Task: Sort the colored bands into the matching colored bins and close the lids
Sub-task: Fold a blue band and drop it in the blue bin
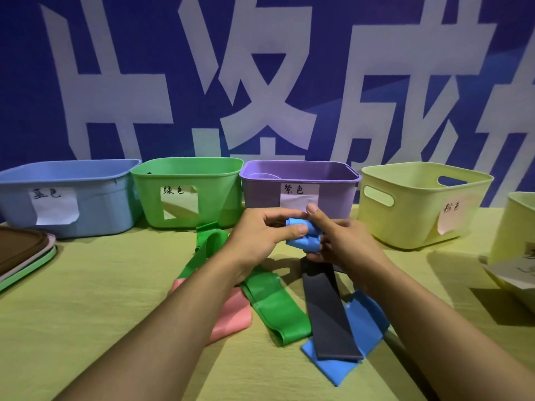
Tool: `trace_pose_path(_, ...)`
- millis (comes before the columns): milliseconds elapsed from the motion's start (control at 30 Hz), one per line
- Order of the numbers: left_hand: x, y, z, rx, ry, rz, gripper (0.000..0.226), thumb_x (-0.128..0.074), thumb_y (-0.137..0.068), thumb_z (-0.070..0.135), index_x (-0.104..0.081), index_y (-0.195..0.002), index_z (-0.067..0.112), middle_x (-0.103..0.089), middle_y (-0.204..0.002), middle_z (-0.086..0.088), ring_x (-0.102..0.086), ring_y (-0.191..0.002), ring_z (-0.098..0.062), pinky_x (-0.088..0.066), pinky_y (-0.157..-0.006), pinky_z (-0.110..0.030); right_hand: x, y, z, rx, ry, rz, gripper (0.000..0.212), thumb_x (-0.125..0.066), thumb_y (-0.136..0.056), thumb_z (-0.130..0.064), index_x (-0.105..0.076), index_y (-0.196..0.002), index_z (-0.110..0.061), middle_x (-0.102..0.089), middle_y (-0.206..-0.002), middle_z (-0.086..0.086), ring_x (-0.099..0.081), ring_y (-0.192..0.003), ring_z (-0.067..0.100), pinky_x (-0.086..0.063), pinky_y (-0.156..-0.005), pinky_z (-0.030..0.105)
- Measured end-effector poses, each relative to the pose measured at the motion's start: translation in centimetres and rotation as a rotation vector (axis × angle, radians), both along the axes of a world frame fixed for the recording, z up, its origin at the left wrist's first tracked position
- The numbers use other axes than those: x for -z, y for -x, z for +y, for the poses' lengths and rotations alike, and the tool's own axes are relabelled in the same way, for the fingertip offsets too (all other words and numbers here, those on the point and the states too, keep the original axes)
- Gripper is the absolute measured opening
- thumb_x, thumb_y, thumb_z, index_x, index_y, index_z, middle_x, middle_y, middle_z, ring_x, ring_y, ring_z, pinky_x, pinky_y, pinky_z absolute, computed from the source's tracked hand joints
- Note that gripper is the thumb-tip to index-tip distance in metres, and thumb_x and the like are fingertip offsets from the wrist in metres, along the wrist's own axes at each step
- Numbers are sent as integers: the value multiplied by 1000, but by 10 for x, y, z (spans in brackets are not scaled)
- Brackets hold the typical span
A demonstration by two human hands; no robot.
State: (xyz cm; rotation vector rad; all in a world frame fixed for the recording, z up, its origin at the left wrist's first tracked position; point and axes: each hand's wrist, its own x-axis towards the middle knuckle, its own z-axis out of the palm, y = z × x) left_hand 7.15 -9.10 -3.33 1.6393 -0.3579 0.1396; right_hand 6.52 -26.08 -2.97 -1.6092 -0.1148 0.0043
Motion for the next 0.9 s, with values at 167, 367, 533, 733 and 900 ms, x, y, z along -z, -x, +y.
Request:
trace_pose_path(167,1,-1,0,-9,8,10,26,-79,-85,3,-79,-104,20,-80,-101,-1,-73,-96,-11,-57,-92,-25,2,-1,0,14,63,-29,50,-67,-89,-59,-77,-100,-11,-77,-93,18,-77,-86,29,-65,-77,35)
trace_pose_path(367,1,-1,-1,12,57,34,28,-78,-83,-4,-78,-103,17,-80,-98,-3,-73,-94,-14,-58,-92,-29,2,-1,2,7,138,-77,48,-61,-94,-55,-73,-96,-8,-77,-77,13,-77,-73,31,-65,-70,36)
trace_pose_path(533,1,-2,1,18,74,40,32,-78,-81,-7,-78,-104,15,-79,-100,-7,-74,-98,-20,-57,-98,-35,4,-3,1,-42,94,-99,42,-62,-97,-45,-70,-97,-3,-77,-77,11,-76,-68,25,-64,-67,34)
trace_pose_path(733,-6,2,-2,74,291,179,18,-66,-95,7,-72,-112,4,-76,-105,-11,-74,-96,-17,-59,-87,-24,4,-3,0,-53,-5,-158,30,-65,-97,-31,-70,-101,-2,-74,-75,10,-68,-65,19,-61,-64,25)
trace_pose_path(900,-2,-2,-3,6,171,235,42,-66,-95,43,-75,-106,3,-78,-97,-15,-76,-91,-23,-60,-91,-33,4,-7,3,-51,-87,-178,23,-70,-94,-17,-68,-108,2,-73,-89,19,-69,-63,18,-60,-62,24)
